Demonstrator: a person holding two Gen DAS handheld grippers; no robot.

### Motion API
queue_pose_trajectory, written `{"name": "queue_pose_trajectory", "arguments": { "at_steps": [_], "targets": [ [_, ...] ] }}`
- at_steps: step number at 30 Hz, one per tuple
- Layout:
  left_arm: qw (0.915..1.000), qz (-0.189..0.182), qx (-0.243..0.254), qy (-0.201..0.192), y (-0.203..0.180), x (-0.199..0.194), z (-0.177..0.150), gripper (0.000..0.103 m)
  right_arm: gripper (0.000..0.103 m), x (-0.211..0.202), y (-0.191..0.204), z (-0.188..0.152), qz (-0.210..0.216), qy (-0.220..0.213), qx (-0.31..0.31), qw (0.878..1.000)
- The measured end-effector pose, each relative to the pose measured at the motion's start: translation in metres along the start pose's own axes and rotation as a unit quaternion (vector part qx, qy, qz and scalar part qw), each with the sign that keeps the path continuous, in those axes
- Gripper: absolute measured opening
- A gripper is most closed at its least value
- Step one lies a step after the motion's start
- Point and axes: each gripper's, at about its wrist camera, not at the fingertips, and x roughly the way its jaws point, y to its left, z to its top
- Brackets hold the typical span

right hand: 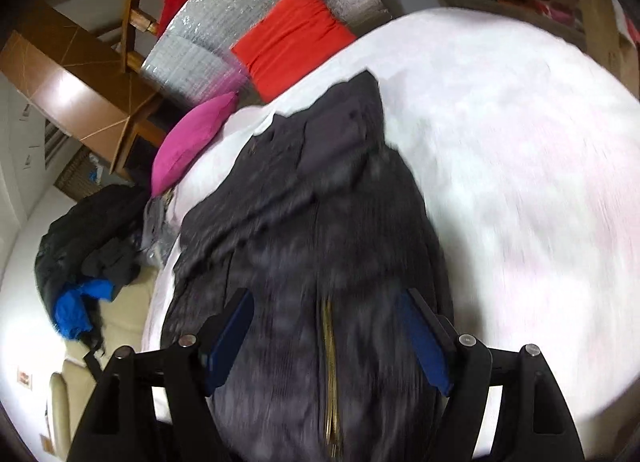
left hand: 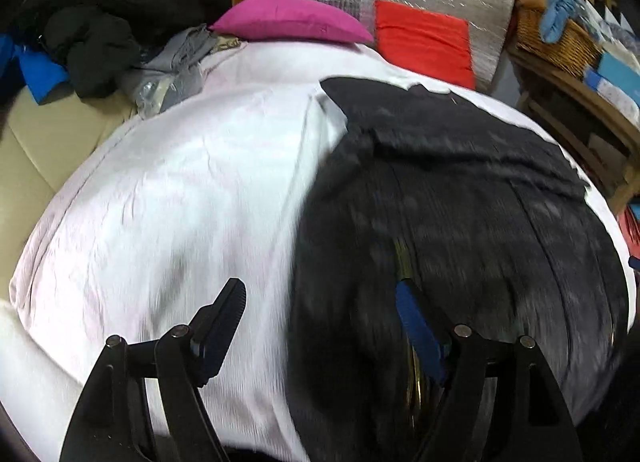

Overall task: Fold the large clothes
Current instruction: 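Grasp the jacket's ribbed hem with both grippers, then lift the hem with both grippers and fold it toward the collar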

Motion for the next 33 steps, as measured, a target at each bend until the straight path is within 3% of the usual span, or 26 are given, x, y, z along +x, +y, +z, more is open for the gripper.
{"name": "queue_pose_trajectory", "arguments": {
  "at_steps": [5, 10, 17, 21, 25, 27, 30, 31, 32, 33],
  "targets": [
    [0.9994, -0.017, 0.013, 0.028, -0.003, -0.011, -0.029, 0.078, 0.078, -0.024, 0.003, -0.059, -0.029, 0.065, -0.033, 0.997],
    [0.9965, -0.048, -0.028, 0.062, 0.004, -0.017, -0.047, 0.078, 0.078, -0.024, -0.014, -0.106, -0.08, 0.127, -0.018, 0.989],
    [0.9821, -0.066, -0.119, 0.131, 0.018, -0.019, -0.073, 0.08, 0.078, 0.026, -0.031, -0.12, -0.087, 0.174, 0.024, 0.981],
    [0.9744, -0.079, -0.13, 0.166, 0.012, -0.014, -0.086, 0.082, 0.078, 0.051, -0.031, -0.129, -0.077, 0.214, 0.028, 0.974],
    [0.9686, -0.075, -0.138, 0.193, 0.008, -0.003, -0.095, 0.082, 0.079, 0.056, -0.022, -0.132, -0.074, 0.208, 0.008, 0.975],
    [0.9649, -0.078, -0.147, 0.203, 0.009, 0.002, -0.099, 0.082, 0.077, 0.055, -0.019, -0.135, -0.076, 0.204, -0.002, 0.976],
    [0.9628, -0.086, -0.153, 0.205, 0.011, 0.004, -0.105, 0.08, 0.049, 0.051, -0.013, -0.139, -0.084, 0.206, -0.021, 0.975],
    [0.9638, -0.087, -0.15, 0.202, 0.011, 0.002, -0.107, 0.072, 0.037, 0.051, -0.009, -0.141, -0.086, 0.209, -0.026, 0.974],
    [0.9644, -0.094, -0.145, 0.2, 0.009, 0.001, -0.108, 0.057, 0.036, 0.049, -0.005, -0.142, -0.087, 0.211, -0.034, 0.973],
    [0.9647, -0.101, -0.137, 0.201, 0.005, 0.0, -0.108, 0.052, 0.036, 0.045, -0.001, -0.143, -0.084, 0.212, -0.042, 0.973]
  ]
}}
